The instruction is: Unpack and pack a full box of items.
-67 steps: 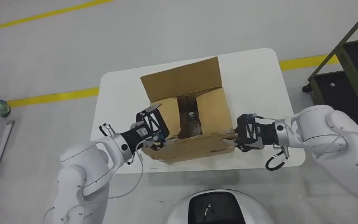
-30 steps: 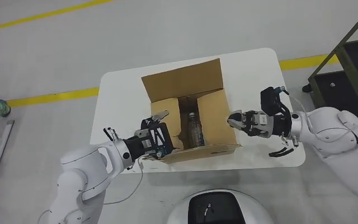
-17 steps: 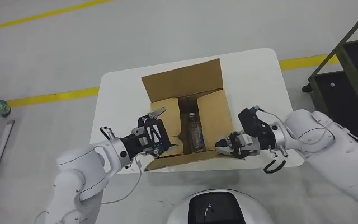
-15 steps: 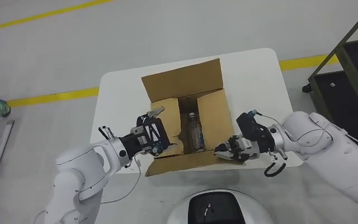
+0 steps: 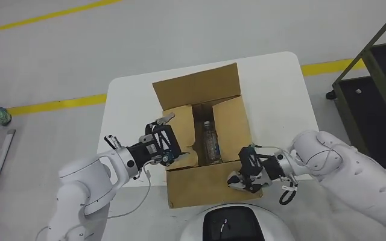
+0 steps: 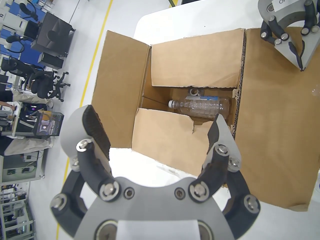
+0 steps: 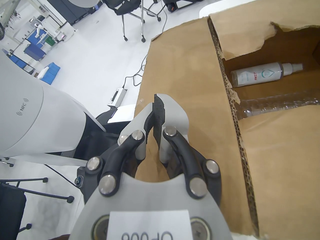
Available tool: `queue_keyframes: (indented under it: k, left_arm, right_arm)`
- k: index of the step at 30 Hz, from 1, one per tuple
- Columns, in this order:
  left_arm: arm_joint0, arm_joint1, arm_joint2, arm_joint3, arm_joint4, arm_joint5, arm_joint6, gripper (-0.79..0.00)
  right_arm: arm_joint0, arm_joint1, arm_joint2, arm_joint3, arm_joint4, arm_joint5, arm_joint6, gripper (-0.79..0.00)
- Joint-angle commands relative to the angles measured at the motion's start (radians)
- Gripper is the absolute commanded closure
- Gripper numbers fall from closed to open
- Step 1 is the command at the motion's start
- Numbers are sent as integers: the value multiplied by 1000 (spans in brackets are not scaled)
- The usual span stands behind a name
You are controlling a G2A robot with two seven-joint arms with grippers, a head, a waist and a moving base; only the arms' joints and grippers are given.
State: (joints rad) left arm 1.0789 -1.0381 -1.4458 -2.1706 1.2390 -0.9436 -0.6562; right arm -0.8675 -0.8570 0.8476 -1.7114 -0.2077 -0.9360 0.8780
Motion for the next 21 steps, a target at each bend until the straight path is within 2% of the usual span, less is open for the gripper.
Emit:
queue_keyframes:
  k: [1, 4, 7, 12, 15, 18, 21]
  left_arm:
    - [0, 0, 0, 0, 0, 0, 0, -785]
    - [0, 0, 0, 0, 0, 0, 0, -785]
    - [0, 0, 0, 0, 0, 0, 0, -785]
    - [0, 0, 0, 0, 0, 0, 0, -785]
    - [0, 0, 0, 0, 0, 0, 0, -785]
    - [0, 0, 0, 0, 0, 0, 0, -785]
    - [0, 0, 0, 0, 0, 0, 0, -785]
  right_arm:
    - [1, -2, 0, 6, -12, 4, -15, 0]
    - [3, -2, 29, 10, -39, 11, -71, 0]
    - [-21, 8, 129, 14, -75, 73, -200, 0]
    - [-167, 42, 358, -6, -241, 345, -390, 0]
    - [-278, 56, 437, -33, -320, 479, -419, 0]
    - [-353, 57, 460, -37, -332, 543, -460, 0]
    - [-378, 50, 436, -32, -346, 538, -491, 0]
